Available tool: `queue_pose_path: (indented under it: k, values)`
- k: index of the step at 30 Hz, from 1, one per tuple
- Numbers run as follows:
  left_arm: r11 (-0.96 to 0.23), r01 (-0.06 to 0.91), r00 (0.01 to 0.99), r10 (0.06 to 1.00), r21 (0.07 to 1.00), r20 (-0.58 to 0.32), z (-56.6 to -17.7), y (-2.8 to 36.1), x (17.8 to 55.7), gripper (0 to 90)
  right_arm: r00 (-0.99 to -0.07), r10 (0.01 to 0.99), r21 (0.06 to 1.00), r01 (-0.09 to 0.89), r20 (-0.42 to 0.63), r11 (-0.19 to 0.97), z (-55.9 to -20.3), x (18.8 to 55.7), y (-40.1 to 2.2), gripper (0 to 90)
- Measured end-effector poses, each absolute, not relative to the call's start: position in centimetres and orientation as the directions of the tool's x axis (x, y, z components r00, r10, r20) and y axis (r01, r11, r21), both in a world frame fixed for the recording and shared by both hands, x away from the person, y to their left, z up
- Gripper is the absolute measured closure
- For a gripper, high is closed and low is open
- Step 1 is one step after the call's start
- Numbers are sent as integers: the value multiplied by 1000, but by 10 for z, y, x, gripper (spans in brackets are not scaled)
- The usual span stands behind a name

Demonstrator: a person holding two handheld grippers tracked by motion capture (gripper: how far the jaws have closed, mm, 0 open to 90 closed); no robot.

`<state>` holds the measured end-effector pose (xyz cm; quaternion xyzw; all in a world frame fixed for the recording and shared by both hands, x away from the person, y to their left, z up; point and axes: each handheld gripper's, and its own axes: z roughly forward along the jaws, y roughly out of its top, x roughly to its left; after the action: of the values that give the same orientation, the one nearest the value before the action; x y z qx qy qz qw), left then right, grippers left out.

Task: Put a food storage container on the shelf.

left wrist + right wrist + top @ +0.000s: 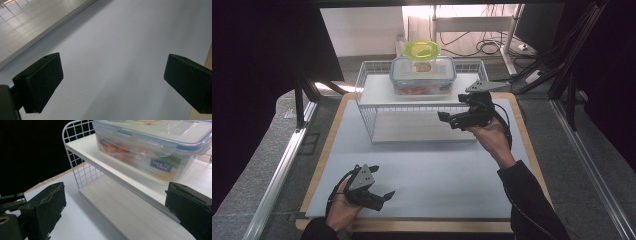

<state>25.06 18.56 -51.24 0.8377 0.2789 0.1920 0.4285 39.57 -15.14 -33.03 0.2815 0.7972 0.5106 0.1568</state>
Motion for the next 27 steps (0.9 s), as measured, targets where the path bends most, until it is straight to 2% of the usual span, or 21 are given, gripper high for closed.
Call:
queue_pose_path:
  k: [27]
  values:
    - [-478, 302, 774, 628, 825, 80, -512, 185, 250, 23, -805, 593, 886, 286, 16, 364, -355, 372, -154, 25]
